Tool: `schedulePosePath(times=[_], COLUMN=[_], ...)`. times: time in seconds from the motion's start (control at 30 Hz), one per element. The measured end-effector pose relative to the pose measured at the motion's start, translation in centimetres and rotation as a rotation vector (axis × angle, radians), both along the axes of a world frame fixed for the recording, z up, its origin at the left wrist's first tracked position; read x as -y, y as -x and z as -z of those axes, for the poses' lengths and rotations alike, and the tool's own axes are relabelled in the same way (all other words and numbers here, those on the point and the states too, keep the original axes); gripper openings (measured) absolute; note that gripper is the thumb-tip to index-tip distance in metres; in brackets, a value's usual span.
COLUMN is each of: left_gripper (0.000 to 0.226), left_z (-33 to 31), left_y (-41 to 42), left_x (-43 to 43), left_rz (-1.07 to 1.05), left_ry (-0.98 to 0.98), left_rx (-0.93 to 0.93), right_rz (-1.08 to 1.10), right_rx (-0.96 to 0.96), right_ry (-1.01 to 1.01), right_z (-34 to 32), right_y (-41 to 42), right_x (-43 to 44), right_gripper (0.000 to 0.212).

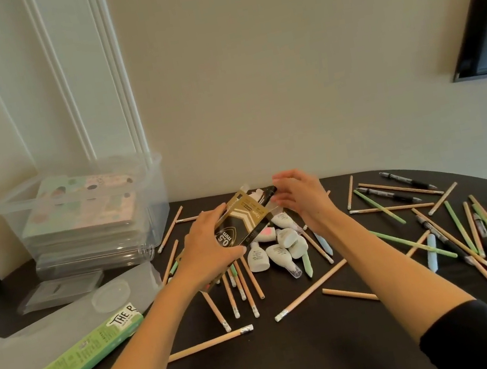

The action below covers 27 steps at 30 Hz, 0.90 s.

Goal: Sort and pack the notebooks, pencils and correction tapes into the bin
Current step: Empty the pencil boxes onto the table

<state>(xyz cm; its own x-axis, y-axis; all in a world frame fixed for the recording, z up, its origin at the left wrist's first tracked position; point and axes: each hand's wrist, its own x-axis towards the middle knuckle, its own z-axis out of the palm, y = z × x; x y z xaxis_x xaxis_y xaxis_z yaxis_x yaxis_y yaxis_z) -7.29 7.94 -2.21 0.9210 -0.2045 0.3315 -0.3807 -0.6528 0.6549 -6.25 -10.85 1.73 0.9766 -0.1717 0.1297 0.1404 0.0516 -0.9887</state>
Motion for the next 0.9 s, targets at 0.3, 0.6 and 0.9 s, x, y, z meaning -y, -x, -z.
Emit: schedulePosePath(times=[0.3, 0.6, 0.9], left_gripper=[0.08, 0.076, 0.074], left_z=[0.0, -0.6, 0.1], left_y=[0.7, 0.3, -0.1], left_x=[1.6, 4.4, 6.2], left_rz=[0.066, -0.108, -0.109], left_ry=[-0.052, -0.07, -0.077], left_rx=[0.039, 0.106, 0.101], right_rz=[-0.278, 0.366, 0.222], right_rx=[-0.151, -0.309, -0.542], right_ry=[0.449, 0.493, 1.012], right_z=[1.9, 4.8, 8.1], right_y=[1.5, 2.5, 1.1], right_x=[3.2, 11.6, 11.2], right_gripper=[0.024, 0.02, 0.026])
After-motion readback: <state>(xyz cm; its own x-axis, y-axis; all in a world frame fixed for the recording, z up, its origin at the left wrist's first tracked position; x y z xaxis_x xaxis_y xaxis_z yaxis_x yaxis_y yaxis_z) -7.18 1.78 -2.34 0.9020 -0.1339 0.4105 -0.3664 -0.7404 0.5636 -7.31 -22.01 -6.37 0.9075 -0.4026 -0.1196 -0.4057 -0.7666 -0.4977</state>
